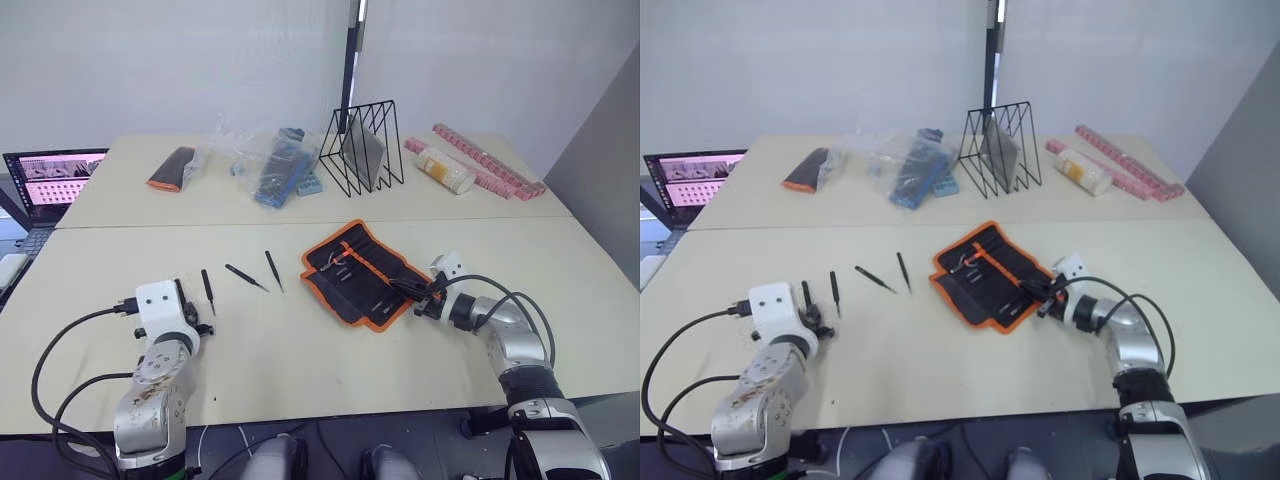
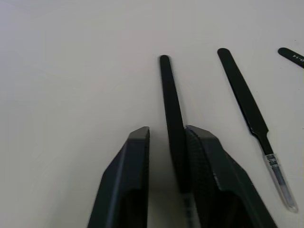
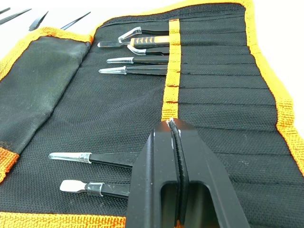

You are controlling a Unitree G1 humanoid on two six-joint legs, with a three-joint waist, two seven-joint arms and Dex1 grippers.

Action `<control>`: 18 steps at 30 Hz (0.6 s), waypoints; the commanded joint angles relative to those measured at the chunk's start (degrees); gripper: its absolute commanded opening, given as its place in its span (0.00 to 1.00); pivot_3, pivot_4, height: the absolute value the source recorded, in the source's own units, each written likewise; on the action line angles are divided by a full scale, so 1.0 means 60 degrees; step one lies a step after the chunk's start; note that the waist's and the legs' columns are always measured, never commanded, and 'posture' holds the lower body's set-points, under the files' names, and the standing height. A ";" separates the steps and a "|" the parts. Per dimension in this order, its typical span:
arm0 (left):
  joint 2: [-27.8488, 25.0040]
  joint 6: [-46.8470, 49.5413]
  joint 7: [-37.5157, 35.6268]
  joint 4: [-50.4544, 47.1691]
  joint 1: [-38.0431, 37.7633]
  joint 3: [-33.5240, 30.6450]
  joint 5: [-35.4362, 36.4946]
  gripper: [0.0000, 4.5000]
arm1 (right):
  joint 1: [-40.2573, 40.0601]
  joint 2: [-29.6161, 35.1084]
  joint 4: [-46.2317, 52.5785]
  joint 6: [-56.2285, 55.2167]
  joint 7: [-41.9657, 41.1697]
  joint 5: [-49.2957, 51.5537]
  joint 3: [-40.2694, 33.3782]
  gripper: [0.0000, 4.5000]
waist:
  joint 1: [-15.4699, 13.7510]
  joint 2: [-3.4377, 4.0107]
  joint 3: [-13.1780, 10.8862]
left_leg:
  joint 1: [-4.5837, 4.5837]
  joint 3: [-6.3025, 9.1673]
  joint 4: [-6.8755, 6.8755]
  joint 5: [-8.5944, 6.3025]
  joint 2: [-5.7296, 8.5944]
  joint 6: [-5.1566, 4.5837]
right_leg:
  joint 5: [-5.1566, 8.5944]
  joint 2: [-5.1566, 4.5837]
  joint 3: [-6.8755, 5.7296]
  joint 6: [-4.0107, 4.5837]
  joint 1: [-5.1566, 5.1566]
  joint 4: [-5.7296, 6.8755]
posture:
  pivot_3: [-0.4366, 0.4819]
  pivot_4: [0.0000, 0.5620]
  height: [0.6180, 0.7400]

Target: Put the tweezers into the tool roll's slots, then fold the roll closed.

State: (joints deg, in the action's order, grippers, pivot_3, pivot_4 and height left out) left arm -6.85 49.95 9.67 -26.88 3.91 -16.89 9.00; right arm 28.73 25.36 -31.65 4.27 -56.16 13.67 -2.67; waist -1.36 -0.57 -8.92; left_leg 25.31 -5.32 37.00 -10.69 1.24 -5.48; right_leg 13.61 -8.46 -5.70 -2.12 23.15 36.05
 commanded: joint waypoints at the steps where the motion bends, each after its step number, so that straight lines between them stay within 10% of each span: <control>1: 0.0068 0.0036 -0.0060 0.0193 -0.0171 -0.0113 -0.0045 0.00 | -0.0179 0.0060 -0.0112 0.0067 -0.0060 -0.0163 0.0172 0.00 | -0.0005 0.0003 0.0002 | 0.0000 0.0000 0.0000 -0.0001 0.0000 -0.0001 | 0.0000 -0.0001 0.0000 0.0000 0.0000 0.0000 | 0.48 0.27 0.71; 18: -0.3113 -0.0596 -0.5098 -0.0369 0.2665 0.0398 0.2906 0.00 | -0.0281 -0.0058 -0.0215 -0.0188 0.0114 -0.0196 0.0176 0.00 | 0.0027 -0.0019 -0.0010 | 0.0002 -0.0006 -0.0008 0.0037 0.0003 0.0061 | -0.0004 0.0003 0.0002 0.0006 0.0003 -0.0011 | 0.48 0.27 0.71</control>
State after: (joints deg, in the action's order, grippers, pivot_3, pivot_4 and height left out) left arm -23.94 45.62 -17.65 -28.15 17.97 -15.75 23.88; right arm 28.56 25.20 -31.96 2.80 -55.98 13.68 -2.57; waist -1.20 -0.68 -8.98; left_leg 25.32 -5.35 36.95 -10.46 1.24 -5.09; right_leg 13.59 -8.41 -5.70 -2.08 23.17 35.99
